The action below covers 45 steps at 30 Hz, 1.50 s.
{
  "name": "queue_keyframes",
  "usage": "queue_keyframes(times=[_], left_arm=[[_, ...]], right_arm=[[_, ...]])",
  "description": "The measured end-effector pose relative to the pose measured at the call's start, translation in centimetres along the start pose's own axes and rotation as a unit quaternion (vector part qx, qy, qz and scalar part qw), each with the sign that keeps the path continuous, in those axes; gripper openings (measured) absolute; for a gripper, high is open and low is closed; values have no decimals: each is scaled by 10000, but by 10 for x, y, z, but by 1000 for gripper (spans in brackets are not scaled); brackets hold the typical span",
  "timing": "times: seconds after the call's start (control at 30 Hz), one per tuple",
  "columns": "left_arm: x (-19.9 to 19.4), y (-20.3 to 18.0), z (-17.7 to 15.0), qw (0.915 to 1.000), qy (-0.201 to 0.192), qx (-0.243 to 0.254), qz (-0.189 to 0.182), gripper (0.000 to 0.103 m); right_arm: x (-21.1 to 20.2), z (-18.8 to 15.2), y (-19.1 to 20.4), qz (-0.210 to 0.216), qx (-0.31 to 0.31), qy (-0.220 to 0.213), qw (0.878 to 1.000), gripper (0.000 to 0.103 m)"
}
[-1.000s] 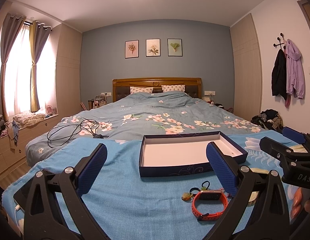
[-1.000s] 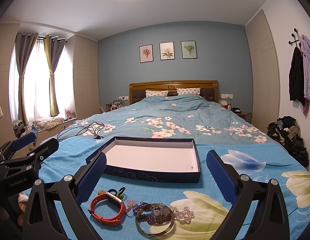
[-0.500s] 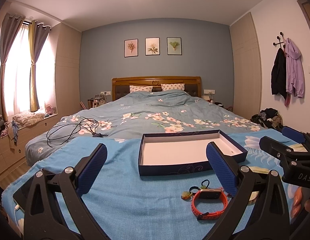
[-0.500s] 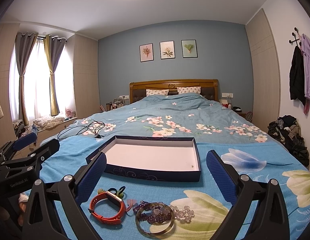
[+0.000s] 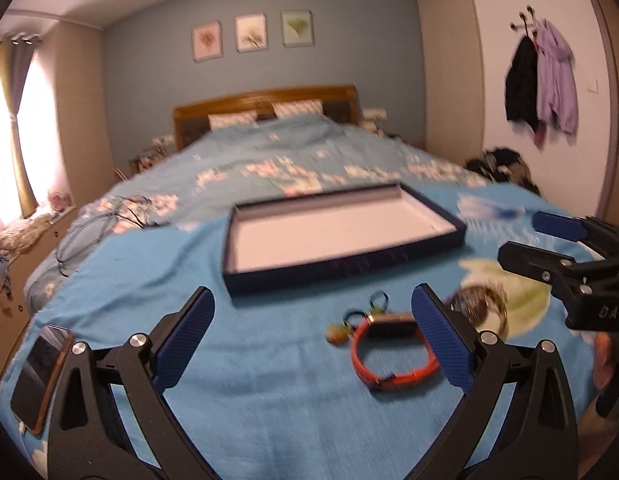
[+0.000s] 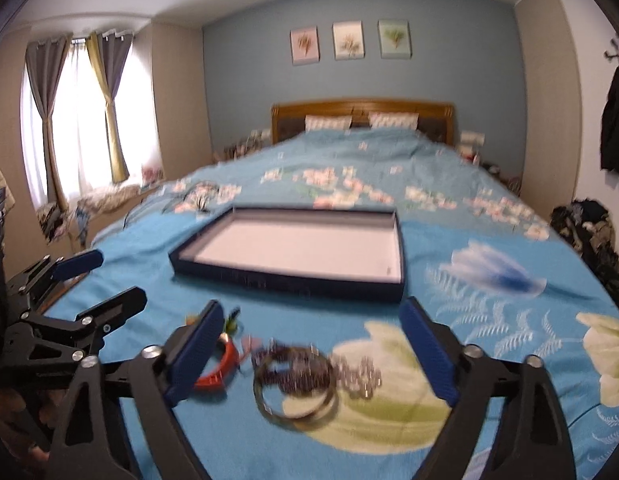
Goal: Organize jewelry
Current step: 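Grasp the orange watch band with the left gripper while the right grasps the gold bangle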
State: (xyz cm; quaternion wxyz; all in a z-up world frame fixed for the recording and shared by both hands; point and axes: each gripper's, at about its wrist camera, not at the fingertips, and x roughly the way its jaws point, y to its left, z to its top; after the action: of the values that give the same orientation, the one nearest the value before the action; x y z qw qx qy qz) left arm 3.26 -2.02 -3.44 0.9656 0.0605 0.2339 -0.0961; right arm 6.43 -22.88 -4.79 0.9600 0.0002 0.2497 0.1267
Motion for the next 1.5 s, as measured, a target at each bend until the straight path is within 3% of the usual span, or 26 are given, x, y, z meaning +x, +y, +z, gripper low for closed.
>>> queue_keyframes(times=[0.2,0.37,0.6,0.77,0.9,1.2,1.3,1.5], left_arm=[[26,2,-1,9975,532,-15,-461,80],[41,-4,-6,9936,860,9,-733,64],[55,-8,-10,9857,1280,-70,-1093,47],[64,-9,-14,9785,1578,-170,-1318,24],[63,-12,-18,9731,1753,-167,-1484,20],[71,-13,-13,9704,1837,-76,-1567,29],[82,-15,-13,9654,1999,-102,-1669,20],[84,-10,-12,9647,2017,-254,-1673,7]], right_arm=[[15,-15,-10,393,173,837,9956,49],[25,-25,-17,526,349,1256,9901,25],[37,-27,-26,613,663,1590,9832,21],[37,-26,-27,595,635,1633,9827,11],[34,-22,-27,602,496,1593,9841,7],[41,-22,-29,553,343,1725,9829,7],[41,-22,-29,545,272,1747,9827,7],[36,-17,-32,619,291,1643,9840,6]])
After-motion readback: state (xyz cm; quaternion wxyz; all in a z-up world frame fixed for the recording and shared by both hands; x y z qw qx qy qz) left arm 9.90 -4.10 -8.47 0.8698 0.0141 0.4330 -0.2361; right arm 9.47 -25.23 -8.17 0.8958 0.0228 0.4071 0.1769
